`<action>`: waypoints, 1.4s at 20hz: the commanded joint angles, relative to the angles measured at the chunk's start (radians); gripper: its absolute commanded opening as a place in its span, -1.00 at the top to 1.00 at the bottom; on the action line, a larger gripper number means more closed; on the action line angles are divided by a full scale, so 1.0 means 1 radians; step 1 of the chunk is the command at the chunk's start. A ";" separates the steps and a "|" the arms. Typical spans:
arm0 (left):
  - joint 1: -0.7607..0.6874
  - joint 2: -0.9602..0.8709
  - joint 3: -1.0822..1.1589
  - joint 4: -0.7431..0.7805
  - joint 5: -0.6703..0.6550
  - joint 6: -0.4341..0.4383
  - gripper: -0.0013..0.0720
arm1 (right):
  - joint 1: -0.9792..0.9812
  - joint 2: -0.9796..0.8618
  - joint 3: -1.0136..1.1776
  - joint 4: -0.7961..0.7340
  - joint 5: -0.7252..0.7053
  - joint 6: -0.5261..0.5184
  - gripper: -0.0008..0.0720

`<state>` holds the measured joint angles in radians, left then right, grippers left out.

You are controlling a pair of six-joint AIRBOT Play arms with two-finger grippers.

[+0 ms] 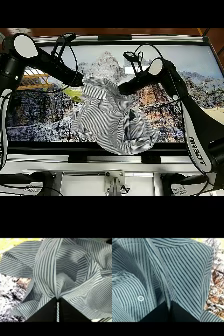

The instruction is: Fold the shirts.

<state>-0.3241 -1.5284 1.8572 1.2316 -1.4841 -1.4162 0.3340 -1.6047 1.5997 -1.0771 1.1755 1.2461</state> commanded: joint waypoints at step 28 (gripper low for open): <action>-0.004 -0.156 -0.195 -0.087 0.306 -0.306 -1.00 | 0.128 0.172 0.001 -0.285 0.058 0.190 0.76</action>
<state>-0.3294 -1.7008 1.6539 1.1301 -1.2030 -1.7325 0.4629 -1.4330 1.6005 -1.3540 1.2343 1.4361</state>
